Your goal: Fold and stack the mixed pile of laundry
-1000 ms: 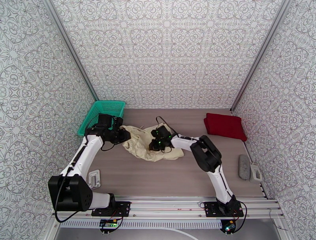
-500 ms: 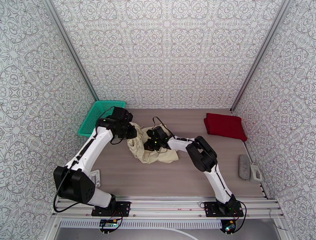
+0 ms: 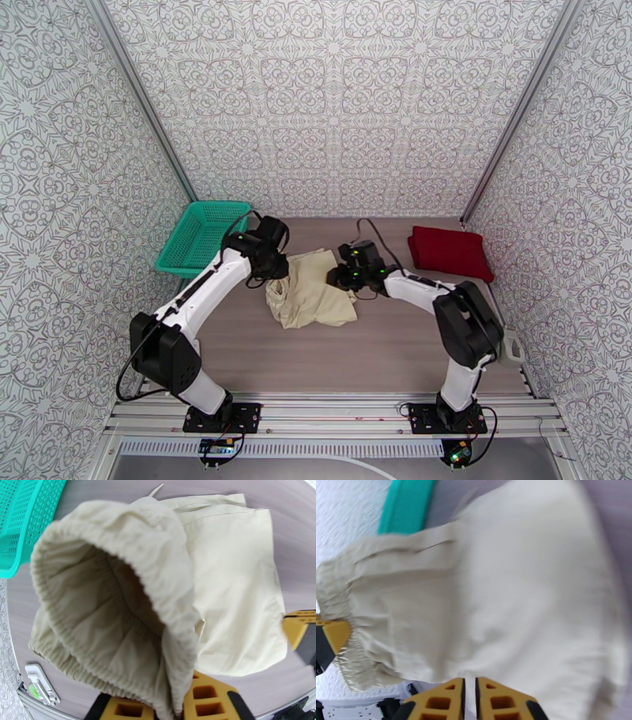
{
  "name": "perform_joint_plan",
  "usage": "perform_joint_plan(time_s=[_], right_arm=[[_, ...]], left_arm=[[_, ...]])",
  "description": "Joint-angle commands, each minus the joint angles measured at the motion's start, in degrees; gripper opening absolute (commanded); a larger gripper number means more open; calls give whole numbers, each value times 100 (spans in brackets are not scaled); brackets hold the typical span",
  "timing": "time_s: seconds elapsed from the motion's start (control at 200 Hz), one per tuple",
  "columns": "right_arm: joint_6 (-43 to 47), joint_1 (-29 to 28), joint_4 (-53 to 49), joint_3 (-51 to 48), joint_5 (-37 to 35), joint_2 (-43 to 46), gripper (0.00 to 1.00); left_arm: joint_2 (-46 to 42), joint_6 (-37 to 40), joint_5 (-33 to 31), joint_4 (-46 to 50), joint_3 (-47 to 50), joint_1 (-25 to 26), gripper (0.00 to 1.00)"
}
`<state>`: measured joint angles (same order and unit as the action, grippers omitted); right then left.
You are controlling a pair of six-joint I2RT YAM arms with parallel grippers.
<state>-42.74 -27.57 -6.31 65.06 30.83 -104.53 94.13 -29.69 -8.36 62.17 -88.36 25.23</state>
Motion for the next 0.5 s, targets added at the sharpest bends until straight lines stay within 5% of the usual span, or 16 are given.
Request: perform_joint_plan(time_s=[0.0,0.49], right_arm=[[508,226,-748,-190,-453,12,17],[655,296,-617,51,-419,-1218,17]], left_arm=[[202,-273,-429,137,-476,285,0],[1392,-35,-368,689,-2113,1068,0]])
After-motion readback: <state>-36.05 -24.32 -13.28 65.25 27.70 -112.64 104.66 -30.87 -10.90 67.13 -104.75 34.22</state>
